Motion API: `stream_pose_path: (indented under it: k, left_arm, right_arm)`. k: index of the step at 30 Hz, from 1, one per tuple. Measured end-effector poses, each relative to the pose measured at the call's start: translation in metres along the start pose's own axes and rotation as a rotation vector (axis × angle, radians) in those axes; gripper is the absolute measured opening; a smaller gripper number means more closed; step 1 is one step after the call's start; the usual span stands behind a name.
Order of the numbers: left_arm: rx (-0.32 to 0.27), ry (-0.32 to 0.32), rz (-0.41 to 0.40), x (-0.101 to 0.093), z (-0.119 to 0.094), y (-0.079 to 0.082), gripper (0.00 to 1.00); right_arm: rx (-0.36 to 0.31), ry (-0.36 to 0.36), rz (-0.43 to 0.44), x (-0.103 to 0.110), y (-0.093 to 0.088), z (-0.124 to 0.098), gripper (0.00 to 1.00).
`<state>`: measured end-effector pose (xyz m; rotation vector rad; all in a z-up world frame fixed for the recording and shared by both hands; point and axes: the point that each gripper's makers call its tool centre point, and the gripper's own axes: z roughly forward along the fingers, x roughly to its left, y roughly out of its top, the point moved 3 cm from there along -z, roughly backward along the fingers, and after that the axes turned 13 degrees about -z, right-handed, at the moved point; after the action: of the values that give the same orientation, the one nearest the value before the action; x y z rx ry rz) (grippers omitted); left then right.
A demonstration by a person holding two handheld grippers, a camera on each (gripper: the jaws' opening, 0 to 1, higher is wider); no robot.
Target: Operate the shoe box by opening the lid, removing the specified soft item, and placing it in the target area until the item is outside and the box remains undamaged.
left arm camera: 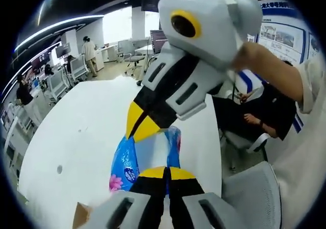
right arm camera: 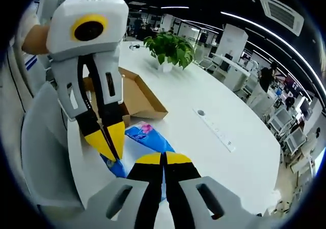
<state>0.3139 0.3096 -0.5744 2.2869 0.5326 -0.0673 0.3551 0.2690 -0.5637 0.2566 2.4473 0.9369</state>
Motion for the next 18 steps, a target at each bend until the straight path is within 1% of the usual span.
stream_pose_path:
  k: [11, 18]
  left_arm:
    - [0.002, -0.029, -0.010, -0.001, 0.029, 0.016, 0.00]
    - [0.011, -0.053, -0.021, 0.002, 0.052, 0.026, 0.00]
  right_arm:
    - [0.028, 0.021, 0.007, -0.015, -0.030, -0.007, 0.00]
    - [0.041, 0.032, 0.039, -0.026, -0.056, -0.007, 0.00]
